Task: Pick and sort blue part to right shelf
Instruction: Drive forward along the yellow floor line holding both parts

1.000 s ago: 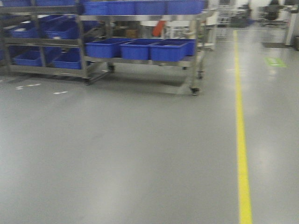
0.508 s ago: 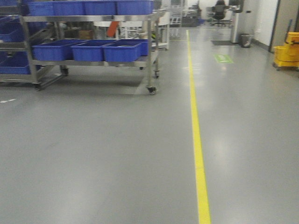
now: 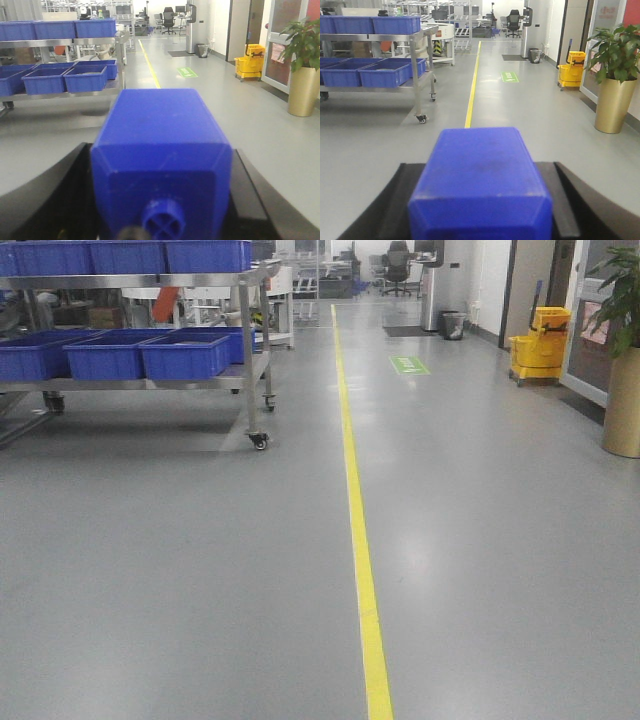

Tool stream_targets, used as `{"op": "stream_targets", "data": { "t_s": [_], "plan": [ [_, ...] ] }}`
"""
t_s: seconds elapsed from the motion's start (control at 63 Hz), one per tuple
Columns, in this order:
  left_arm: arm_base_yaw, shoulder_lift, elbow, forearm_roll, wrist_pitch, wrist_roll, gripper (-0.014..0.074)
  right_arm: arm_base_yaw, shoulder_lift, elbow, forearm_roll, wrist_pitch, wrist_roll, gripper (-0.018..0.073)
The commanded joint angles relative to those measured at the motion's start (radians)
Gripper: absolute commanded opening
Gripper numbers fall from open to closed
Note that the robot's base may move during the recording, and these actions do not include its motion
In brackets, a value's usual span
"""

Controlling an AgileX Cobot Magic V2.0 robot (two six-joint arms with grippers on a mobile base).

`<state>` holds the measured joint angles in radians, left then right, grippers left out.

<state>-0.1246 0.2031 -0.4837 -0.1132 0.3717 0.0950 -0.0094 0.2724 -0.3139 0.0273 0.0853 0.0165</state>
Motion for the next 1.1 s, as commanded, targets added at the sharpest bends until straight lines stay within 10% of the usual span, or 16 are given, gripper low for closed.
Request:
{"op": "stream_targets", "data": {
  "t_s": [0.0,1.079],
  "plan": [
    [0.002,0.011,-0.031,-0.003,-0.09,0.003,0.0384,-0.007,0.009,-0.032,0.002,-0.091,-0.006,0.0435],
    [0.002,0.011,-0.031,-0.003,-0.09,0.003,0.0384,-0.007,0.009,-0.032,0.002,-0.091,-0.006,0.0435]
  ]
}}
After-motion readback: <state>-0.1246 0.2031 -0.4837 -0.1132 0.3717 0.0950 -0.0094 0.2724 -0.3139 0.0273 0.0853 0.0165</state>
